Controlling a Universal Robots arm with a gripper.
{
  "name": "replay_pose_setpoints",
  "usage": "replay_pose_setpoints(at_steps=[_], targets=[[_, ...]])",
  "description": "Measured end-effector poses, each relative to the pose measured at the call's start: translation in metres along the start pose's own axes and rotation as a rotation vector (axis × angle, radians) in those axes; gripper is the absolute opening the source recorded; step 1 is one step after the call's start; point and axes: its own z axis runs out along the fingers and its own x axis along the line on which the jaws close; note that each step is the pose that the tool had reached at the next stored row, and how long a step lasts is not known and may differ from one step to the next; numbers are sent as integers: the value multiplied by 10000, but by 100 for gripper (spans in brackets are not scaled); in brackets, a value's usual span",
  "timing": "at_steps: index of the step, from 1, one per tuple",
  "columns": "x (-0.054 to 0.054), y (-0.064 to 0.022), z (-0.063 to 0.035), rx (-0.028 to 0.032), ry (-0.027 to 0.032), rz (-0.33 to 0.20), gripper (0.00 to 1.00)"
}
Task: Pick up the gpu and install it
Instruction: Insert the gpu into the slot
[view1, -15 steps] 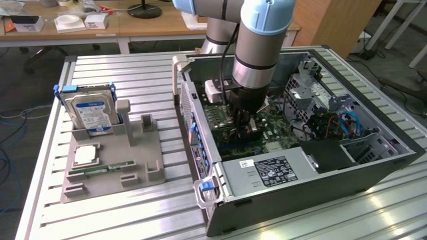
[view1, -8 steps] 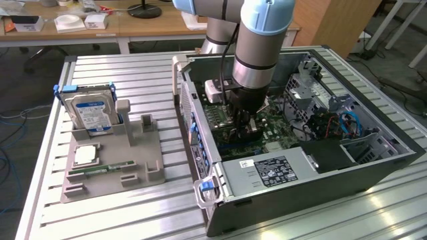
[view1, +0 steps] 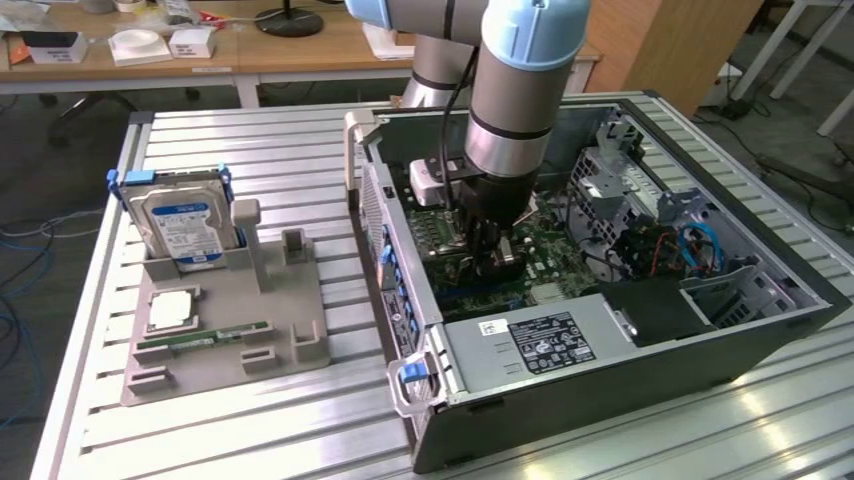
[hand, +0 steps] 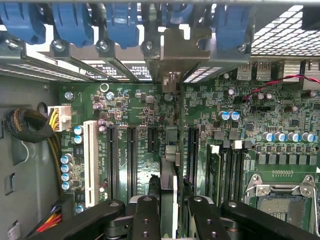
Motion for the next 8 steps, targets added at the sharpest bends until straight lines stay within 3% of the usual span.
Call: replay_pose_setpoints(at_steps=[8], targets=[[1,5,-34,-4,8,-2,26]])
